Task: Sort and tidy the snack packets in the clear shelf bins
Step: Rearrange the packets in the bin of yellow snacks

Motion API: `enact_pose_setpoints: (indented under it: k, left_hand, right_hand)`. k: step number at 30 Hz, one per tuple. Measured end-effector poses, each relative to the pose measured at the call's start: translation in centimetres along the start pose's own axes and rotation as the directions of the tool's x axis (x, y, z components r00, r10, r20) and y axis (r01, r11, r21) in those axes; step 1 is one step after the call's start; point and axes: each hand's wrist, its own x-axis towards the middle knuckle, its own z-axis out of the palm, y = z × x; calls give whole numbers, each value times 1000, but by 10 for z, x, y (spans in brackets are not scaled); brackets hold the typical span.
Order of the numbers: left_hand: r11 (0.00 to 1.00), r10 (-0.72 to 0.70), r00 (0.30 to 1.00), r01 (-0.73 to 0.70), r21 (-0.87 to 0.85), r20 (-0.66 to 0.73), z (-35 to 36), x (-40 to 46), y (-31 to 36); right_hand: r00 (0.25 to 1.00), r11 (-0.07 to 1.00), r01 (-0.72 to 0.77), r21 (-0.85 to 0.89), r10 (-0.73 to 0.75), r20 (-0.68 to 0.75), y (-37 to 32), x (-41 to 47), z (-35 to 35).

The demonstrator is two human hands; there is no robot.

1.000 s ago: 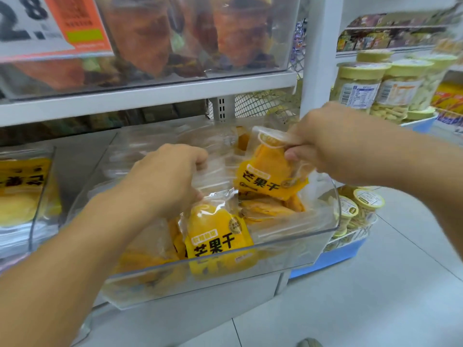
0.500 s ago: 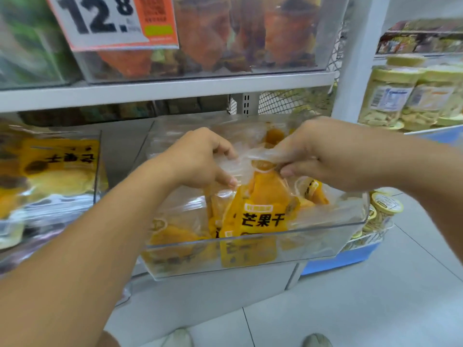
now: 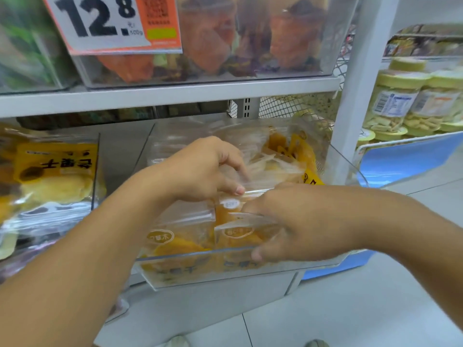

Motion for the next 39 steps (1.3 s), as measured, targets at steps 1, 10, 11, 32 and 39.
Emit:
enact_pose_setpoints:
  k: [1, 10, 11, 32, 39]
  left_hand:
    - [1000, 26, 999, -26, -2, 19, 0, 0, -1]
    - [999, 43, 998, -42, -25, 37, -2, -1, 0]
    - [1000, 30, 999, -30, 3, 43, -3, -3, 1]
    - [869, -118, 966, 213, 447, -232, -13, -41, 15]
    - [954, -26, 952, 115, 277, -305, -3, -26, 11]
  right_hand:
    - [999, 999, 7, 44, -6, -34, 2, -8, -6]
    - [934, 925, -103, 365, 216, -286, 69, 9, -6]
    - [947, 892, -88, 443, 212, -240, 69, 12, -4]
    - [967, 930, 89, 358, 4, -253, 45, 40, -11]
    - [958, 730, 46, 682, 160, -237, 67, 27, -8]
